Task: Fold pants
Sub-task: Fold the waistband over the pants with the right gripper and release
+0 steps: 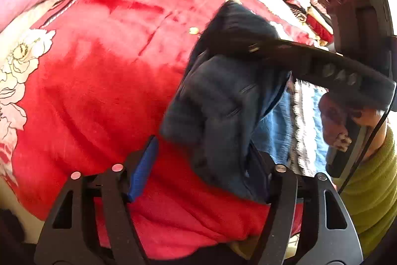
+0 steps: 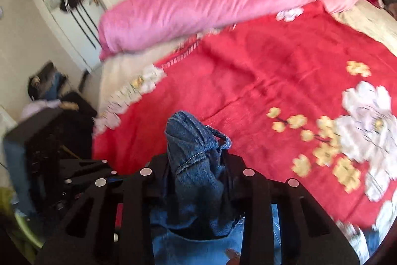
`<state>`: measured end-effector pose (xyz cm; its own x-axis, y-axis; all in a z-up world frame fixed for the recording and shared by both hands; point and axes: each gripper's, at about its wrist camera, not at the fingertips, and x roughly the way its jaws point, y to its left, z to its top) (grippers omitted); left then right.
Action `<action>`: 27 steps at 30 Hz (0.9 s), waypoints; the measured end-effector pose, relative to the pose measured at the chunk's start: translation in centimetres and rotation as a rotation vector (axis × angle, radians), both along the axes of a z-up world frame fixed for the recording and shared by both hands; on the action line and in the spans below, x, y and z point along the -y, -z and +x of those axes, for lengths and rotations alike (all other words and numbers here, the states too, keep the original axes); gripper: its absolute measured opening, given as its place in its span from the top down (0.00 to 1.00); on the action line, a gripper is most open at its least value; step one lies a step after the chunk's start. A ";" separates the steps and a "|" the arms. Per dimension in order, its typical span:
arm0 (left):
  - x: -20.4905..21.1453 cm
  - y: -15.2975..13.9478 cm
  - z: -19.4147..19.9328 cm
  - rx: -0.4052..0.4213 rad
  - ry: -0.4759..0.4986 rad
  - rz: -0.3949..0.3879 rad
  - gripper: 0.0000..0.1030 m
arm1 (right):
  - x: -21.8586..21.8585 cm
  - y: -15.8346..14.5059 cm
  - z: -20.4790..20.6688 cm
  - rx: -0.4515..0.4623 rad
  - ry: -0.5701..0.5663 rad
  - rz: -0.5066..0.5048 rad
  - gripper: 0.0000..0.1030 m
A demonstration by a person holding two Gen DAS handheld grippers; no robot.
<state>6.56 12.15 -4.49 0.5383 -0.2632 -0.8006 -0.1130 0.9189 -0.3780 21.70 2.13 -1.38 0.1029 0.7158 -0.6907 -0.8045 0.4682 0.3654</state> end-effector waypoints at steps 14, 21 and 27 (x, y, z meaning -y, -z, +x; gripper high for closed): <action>8.2 -2.2 1.6 0.081 0.117 -0.089 0.44 | 14.1 -4.5 -2.3 0.051 0.124 0.253 0.66; 14.4 -2.3 1.3 0.140 0.301 -0.090 0.49 | 25.7 -1.4 -4.3 -0.085 0.476 0.395 0.13; 18.8 -1.2 0.7 0.140 0.428 0.047 0.33 | 29.4 2.5 -5.7 -0.197 0.621 0.294 0.12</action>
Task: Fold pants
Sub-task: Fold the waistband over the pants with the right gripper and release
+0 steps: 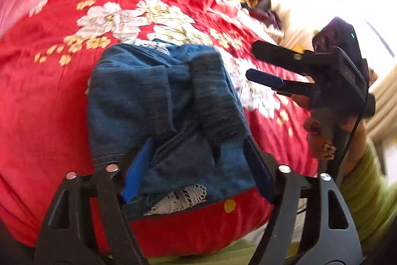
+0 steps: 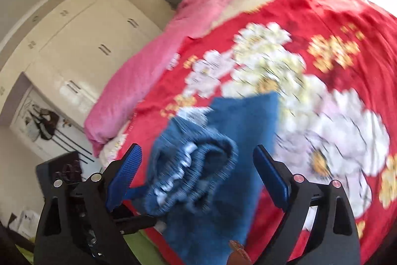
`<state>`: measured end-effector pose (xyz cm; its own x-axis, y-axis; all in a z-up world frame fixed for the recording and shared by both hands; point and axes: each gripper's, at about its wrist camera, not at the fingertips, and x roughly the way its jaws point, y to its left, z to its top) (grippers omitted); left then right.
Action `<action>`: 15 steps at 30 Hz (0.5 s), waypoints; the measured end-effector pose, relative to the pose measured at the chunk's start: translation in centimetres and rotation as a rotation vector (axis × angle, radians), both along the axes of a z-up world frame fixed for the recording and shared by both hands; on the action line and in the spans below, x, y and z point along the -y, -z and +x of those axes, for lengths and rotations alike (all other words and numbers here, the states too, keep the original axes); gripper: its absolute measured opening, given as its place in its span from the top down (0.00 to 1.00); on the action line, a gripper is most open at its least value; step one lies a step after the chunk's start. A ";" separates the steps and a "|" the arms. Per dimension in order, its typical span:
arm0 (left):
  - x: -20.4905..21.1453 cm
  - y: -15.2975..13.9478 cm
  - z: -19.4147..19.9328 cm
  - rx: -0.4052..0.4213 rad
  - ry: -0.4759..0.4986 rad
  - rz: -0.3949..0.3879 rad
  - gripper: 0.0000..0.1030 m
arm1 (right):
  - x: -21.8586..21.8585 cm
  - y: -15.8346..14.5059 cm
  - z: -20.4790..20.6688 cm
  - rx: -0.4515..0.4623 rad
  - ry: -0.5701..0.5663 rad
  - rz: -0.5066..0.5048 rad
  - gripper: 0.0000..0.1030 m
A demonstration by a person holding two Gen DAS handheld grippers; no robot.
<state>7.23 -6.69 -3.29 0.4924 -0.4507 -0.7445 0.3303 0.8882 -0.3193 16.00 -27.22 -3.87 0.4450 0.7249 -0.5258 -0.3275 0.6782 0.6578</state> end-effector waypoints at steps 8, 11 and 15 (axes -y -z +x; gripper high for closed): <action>1.6 0.9 -0.9 0.002 0.020 0.084 0.30 | -4.1 1.7 1.5 -0.087 -0.065 -0.076 0.22; 1.9 1.1 -1.2 0.009 0.028 0.106 0.29 | -5.1 0.5 0.7 -0.020 -0.123 -0.041 0.70; 1.9 1.2 -1.4 0.010 0.034 0.103 0.29 | -4.4 0.0 -0.4 0.052 -0.105 -0.130 0.71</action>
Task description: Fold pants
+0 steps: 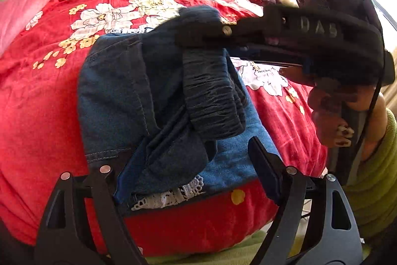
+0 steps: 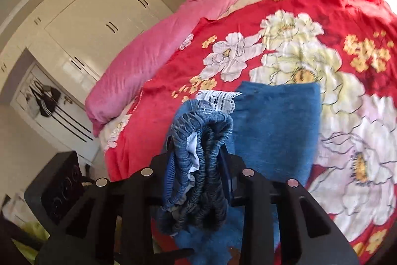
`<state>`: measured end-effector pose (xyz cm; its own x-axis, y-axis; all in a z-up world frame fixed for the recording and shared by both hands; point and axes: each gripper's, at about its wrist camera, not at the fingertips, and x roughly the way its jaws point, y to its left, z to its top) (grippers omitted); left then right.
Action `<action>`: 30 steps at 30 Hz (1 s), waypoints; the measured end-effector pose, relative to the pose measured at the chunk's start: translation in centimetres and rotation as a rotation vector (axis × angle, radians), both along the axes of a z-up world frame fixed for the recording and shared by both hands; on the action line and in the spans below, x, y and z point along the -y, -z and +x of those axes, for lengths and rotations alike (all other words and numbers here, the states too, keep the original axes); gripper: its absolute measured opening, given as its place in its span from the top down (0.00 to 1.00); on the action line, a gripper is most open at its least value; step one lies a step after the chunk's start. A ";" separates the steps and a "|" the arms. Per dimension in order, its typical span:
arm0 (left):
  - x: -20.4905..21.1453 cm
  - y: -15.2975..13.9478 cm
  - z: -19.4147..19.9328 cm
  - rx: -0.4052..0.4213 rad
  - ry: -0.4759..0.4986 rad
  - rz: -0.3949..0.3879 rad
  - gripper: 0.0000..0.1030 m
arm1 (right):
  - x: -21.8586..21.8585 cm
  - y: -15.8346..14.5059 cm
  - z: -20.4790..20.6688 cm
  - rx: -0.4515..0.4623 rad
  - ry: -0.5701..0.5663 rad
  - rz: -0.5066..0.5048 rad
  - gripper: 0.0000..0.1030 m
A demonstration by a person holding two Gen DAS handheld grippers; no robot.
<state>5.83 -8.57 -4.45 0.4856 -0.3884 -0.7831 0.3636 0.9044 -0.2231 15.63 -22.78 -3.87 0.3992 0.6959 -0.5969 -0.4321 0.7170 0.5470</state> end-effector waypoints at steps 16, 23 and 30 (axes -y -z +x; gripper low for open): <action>-3.0 -4.6 -2.0 0.089 -0.079 0.006 0.14 | 6.5 -4.1 -7.1 0.208 0.154 -0.159 0.22; -5.5 -6.2 -1.3 0.118 -0.194 0.058 0.13 | 4.0 -5.9 -12.4 0.409 0.041 -0.332 0.19; -6.6 -7.8 -1.0 0.137 -0.251 0.091 0.09 | 1.2 -5.7 -14.4 0.444 -0.075 -0.339 0.19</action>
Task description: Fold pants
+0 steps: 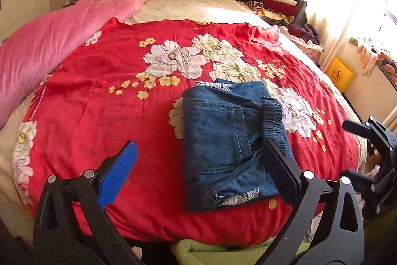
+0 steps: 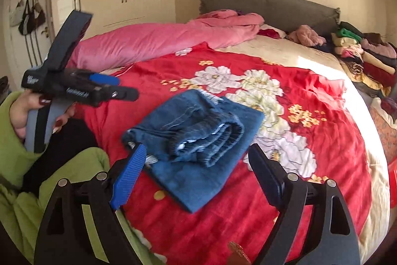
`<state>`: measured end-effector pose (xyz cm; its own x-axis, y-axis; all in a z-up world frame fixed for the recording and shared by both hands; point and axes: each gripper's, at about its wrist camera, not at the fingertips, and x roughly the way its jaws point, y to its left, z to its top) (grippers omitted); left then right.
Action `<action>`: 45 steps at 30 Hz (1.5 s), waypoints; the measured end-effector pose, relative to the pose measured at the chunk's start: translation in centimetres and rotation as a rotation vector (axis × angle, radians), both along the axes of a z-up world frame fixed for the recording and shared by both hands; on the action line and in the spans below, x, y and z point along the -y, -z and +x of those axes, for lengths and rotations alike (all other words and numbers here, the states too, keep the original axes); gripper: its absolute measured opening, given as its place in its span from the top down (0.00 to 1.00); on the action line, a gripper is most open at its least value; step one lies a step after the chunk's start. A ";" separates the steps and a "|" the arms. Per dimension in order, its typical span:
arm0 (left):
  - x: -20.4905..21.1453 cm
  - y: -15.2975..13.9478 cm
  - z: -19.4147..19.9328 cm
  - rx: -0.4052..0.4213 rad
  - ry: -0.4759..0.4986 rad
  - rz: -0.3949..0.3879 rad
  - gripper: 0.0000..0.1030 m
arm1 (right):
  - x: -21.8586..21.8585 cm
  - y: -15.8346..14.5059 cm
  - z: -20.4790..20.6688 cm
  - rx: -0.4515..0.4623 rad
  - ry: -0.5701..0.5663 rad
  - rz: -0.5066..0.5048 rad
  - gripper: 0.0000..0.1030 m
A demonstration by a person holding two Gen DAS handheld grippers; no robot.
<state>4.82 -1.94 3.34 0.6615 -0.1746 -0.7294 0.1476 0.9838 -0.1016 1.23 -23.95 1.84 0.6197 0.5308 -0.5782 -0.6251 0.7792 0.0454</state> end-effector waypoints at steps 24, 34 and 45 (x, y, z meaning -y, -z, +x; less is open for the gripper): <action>1.0 2.9 6.5 -0.048 0.009 0.107 0.10 | -8.0 4.2 0.8 -0.057 -0.202 -0.108 0.51; 2.0 6.4 9.1 -0.158 0.062 0.090 0.50 | -11.5 6.1 3.2 -0.012 -0.276 -0.231 0.62; 1.8 7.4 8.9 -0.137 0.062 0.078 0.50 | -10.4 8.4 2.5 -0.162 -0.291 -0.221 0.94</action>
